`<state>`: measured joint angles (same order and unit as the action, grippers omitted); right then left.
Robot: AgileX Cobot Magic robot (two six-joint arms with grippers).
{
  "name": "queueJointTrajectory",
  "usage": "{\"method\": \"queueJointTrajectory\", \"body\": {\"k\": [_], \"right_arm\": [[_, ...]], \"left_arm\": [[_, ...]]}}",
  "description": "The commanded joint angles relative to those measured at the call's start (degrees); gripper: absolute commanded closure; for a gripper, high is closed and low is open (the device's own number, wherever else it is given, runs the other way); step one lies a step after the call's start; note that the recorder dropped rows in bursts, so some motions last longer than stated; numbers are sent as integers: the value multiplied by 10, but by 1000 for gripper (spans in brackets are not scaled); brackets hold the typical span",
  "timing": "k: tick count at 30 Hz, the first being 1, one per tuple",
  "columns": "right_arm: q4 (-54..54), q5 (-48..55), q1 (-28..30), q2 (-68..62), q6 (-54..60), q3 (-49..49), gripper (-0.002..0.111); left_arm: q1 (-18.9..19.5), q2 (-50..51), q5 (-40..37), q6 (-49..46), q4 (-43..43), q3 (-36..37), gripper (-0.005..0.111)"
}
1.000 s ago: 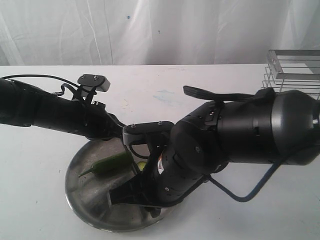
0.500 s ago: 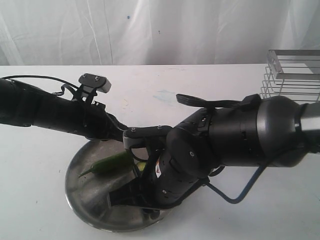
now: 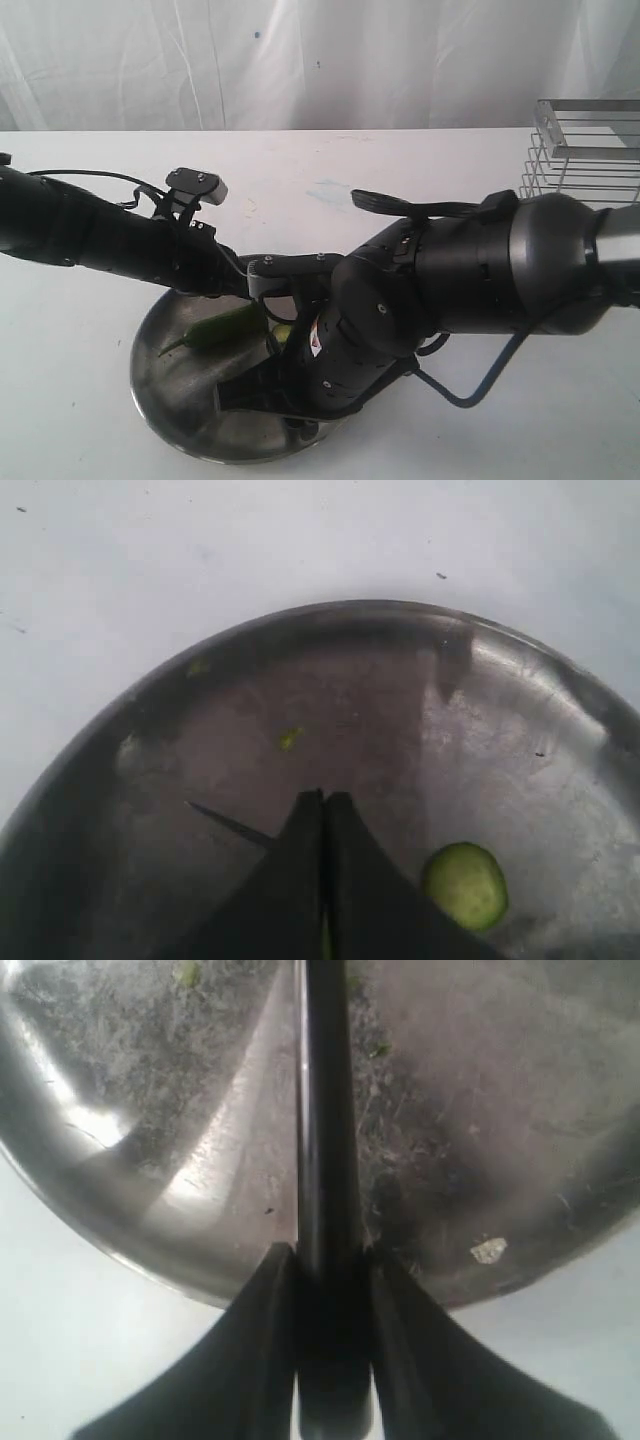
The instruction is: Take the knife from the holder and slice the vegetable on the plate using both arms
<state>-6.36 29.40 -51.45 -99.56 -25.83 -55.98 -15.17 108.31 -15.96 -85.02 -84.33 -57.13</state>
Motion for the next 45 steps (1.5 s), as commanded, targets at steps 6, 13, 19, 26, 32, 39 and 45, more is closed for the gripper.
{"method": "queueJointTrajectory", "body": {"k": [6, 13, 19, 26, 32, 39, 45], "right_arm": [[14, 0, 0, 0, 0, 1, 108], [21, 46, 1, 0, 31, 1, 108], [21, 52, 1, -10, 40, 1, 108], [21, 36, 1, -56, 43, 1, 108], [21, 36, 1, -49, 43, 1, 108], [21, 34, 1, -29, 43, 1, 108], [21, 34, 1, -29, 43, 1, 108]], "left_arm": [[2, 25, 0, -7, 5, 4, 106], [2, 24, -4, -7, 24, 4, 106], [2, 24, -48, 3, 67, 4, 106], [2, 24, -52, 56, 130, 4, 106], [2, 24, -46, 56, 130, 4, 106], [2, 22, -26, 56, 127, 0, 106], [2, -18, -47, 56, 108, -22, 106]]}}
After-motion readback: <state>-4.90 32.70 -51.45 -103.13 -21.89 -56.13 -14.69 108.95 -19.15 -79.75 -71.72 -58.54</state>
